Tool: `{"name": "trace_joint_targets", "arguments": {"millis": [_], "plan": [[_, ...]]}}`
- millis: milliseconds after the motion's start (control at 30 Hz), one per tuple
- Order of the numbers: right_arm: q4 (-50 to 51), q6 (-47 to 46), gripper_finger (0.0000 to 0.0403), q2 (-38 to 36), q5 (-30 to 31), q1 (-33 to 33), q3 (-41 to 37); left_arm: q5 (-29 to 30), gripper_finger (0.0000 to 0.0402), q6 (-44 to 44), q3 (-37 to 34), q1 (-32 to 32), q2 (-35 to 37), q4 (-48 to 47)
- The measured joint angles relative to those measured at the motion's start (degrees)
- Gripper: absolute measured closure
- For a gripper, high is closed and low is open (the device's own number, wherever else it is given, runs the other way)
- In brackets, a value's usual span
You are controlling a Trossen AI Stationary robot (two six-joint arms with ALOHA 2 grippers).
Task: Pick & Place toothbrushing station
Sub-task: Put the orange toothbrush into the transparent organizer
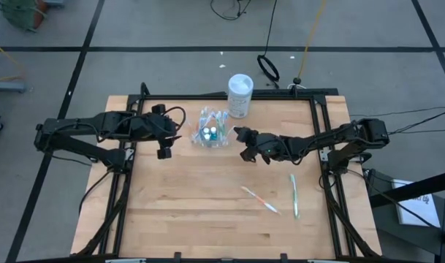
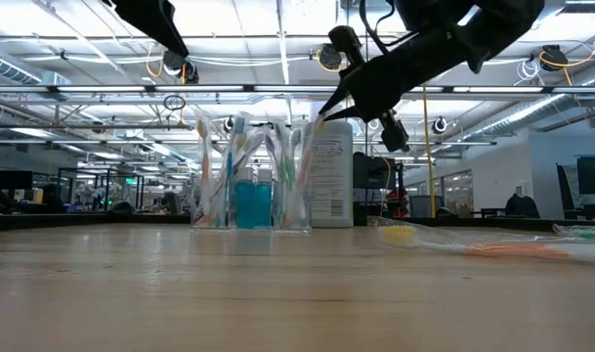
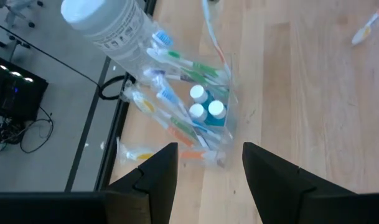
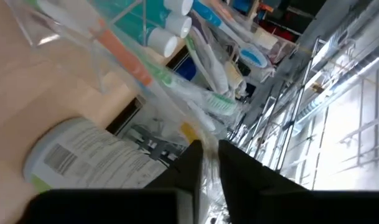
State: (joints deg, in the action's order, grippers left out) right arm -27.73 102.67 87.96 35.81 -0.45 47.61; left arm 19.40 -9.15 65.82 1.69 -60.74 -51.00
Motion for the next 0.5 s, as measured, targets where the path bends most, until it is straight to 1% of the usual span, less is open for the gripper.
{"name": "trace_joint_targets", "arguments": {"millis": [367, 433, 500], "plan": [[-0.69, -6.19, 0.0285, 0.02, 0.36, 0.05, -2.17, 0.0, 0.0215, 0.21, 0.0, -0.02, 0.0, 1.51], [-2.18, -7.84, 0.0275, 0.02, 2.38, 0.78, -2.25, 0.0, 0.0215, 0.74, 0.0, -0.01, 0.0, 1.51], [-3.81, -10.76, 0.0267, 0.02, 5.95, 2.06, -2.25, 0.0, 0.0215, 1.43, 0.0, -0.02, 0.02, 1.49]]}}
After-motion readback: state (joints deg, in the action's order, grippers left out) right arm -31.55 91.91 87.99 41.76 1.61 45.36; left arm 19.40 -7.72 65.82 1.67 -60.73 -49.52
